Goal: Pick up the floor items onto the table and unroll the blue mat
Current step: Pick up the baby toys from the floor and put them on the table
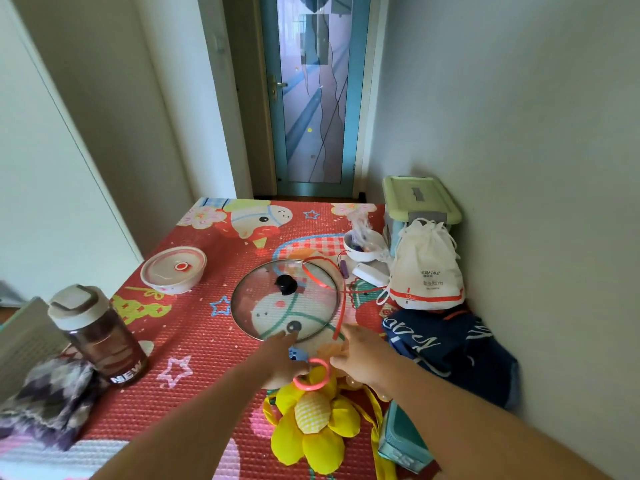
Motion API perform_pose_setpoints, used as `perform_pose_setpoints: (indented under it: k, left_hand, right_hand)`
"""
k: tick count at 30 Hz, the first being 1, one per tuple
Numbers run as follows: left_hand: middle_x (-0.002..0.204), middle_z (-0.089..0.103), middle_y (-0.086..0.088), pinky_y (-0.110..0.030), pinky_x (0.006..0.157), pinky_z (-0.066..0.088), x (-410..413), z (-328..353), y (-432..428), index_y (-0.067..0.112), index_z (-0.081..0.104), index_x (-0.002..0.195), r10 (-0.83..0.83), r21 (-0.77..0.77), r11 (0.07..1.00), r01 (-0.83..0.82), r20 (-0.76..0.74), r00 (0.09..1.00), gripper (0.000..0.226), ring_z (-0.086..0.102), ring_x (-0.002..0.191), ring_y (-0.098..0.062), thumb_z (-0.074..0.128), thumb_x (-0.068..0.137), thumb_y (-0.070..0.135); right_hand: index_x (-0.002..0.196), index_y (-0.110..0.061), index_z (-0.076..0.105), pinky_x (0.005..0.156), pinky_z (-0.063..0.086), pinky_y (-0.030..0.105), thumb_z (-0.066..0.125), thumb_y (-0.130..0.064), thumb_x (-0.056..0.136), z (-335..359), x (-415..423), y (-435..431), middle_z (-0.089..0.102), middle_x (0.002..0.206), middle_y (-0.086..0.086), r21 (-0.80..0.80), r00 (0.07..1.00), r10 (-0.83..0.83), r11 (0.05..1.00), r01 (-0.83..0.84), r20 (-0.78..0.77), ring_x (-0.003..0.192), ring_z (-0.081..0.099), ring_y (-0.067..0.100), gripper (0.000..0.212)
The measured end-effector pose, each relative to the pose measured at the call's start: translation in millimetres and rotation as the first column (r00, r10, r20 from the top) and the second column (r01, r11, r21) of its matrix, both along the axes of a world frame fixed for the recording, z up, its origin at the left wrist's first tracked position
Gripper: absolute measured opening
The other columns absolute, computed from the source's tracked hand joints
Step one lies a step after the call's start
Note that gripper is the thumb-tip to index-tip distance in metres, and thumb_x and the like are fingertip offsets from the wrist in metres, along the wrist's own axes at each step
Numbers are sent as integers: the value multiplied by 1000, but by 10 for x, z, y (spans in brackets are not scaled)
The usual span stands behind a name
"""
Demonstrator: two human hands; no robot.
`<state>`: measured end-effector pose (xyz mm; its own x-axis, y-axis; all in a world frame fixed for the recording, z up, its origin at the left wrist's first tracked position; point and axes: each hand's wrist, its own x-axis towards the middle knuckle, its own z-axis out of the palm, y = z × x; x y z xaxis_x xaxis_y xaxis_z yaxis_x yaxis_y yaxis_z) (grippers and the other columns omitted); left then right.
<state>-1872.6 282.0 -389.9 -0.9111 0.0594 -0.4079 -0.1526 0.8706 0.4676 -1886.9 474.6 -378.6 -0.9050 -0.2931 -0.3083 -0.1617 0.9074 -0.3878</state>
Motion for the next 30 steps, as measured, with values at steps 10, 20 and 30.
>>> perform_pose_setpoints:
  k: [10,20,30]
  left_hand:
    - [153,28,-6,-30,108,28,371,1272,-135,24,25,146,-107,23,993,112,-162,981,76,32,137,-24,63,83,42]
    - [142,45,-4,-30,96,44,1021,2391,-144,21,40,137,-145,66,982,178,-347,927,61,51,119,-22,66,82,32]
    - [145,43,-2,-34,106,37,2298,2982,-107,26,36,140,-39,41,997,65,-458,888,63,47,126,-23,62,84,42]
  right_hand:
    - [135,-19,37,95,45,40,53,-51,84,1232,491,-108,53,126,5,-63,976,-86,995,74,-200,114,51,24,62]
    - [120,-23,44,87,46,32,56,-49,86,2240,1189,-215,53,127,0,-143,918,-140,985,92,-371,114,51,22,45]
    - [148,-15,23,112,30,45,55,-48,89,2909,2199,-150,28,155,8,-49,867,16,998,-47,-497,141,27,26,75]
